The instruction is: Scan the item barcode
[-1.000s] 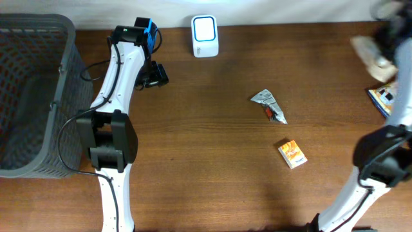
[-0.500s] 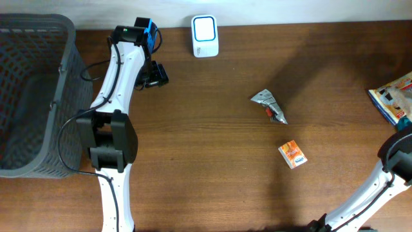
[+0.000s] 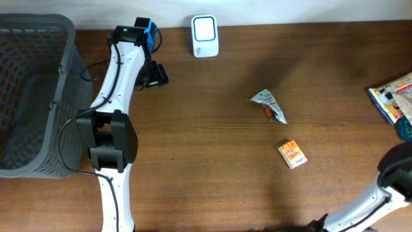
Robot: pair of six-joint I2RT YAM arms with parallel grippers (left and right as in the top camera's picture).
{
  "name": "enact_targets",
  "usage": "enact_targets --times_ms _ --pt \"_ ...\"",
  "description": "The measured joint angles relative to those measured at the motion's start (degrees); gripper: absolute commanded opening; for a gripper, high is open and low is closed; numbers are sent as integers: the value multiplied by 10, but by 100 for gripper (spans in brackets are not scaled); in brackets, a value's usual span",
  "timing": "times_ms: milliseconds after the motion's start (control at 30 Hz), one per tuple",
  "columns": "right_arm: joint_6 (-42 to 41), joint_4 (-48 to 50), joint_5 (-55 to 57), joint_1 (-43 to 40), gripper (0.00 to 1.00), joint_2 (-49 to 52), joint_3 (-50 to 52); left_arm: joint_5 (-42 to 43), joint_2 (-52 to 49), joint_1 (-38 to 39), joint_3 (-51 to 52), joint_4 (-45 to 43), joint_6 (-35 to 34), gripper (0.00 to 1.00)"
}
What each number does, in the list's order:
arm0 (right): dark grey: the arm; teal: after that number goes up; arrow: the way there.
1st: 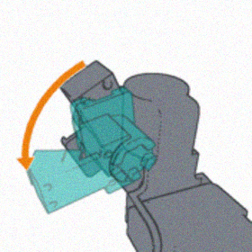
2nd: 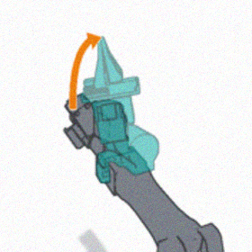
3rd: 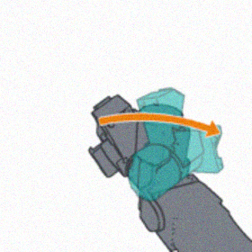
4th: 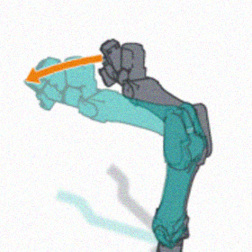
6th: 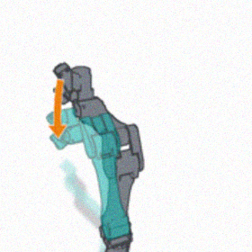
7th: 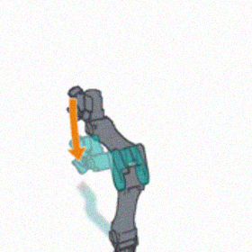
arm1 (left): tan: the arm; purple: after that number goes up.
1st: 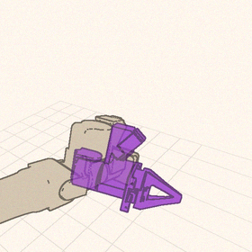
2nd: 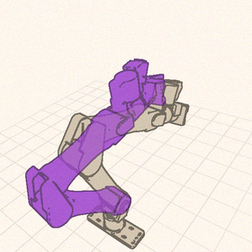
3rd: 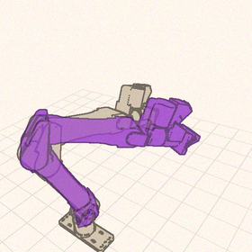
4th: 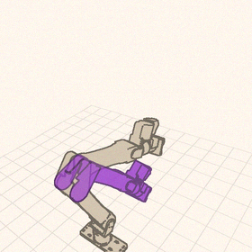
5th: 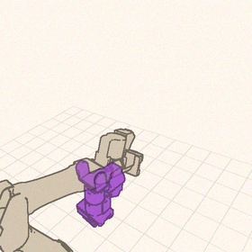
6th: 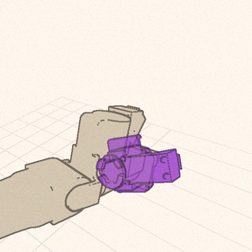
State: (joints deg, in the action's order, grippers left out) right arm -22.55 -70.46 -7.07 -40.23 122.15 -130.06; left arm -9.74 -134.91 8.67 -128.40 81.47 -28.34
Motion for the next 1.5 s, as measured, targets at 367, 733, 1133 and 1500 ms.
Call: enact_targets --times_ms 367,733,1133,1500 --pt "315 -76 -103 369 86 -37 119 0 0 0 0 0 0 99" --pt "266 65 45 488 47 -29 374 0 0 0 0 0 0 99" --pt "82 84 324 624 41 -29 405 0 0 0 0 0 0 99" --pt "63 153 348 575 37 -29 475 0 0 0 0 0 0 99"
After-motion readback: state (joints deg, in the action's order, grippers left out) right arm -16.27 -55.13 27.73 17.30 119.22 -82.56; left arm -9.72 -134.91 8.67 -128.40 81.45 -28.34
